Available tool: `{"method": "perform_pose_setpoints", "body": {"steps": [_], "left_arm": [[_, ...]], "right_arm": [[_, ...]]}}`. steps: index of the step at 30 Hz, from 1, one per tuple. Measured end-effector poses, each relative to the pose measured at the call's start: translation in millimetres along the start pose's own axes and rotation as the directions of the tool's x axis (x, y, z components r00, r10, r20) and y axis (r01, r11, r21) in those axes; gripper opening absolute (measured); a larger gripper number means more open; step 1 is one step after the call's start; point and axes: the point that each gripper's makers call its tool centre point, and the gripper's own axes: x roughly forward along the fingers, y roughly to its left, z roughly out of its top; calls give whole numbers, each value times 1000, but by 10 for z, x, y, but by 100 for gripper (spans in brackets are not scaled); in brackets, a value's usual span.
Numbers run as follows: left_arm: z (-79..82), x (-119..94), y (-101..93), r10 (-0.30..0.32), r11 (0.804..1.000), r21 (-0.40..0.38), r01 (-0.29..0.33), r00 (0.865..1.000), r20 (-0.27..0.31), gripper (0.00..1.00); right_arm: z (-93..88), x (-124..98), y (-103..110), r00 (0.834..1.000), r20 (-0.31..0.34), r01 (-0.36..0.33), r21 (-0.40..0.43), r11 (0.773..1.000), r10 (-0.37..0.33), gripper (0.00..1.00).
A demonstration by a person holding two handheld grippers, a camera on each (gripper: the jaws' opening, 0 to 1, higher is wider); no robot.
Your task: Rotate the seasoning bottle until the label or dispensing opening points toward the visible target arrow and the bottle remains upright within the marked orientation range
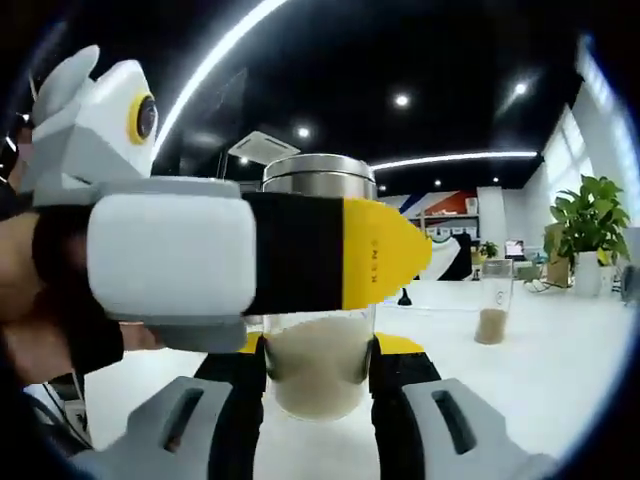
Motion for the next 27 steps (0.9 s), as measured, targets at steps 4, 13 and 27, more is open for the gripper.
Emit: {"method": "perform_pose_setpoints", "body": {"steps": [4,13,27], "left_arm": [[-17,-40,48,54,997,62,-55,998,20,46],[3,-37,-19,-41,995,89,38,998,40,45],[-94,22,-190,-299,954,14,299,954,-4,45]], "right_arm": [[-9,1,32,1000,3,1,7,1000,-1,38],[15,-19,11,1000,2,-30,32,999,30,38],[19,-117,-13,982,-18,-184,83,979,187,39]]}}
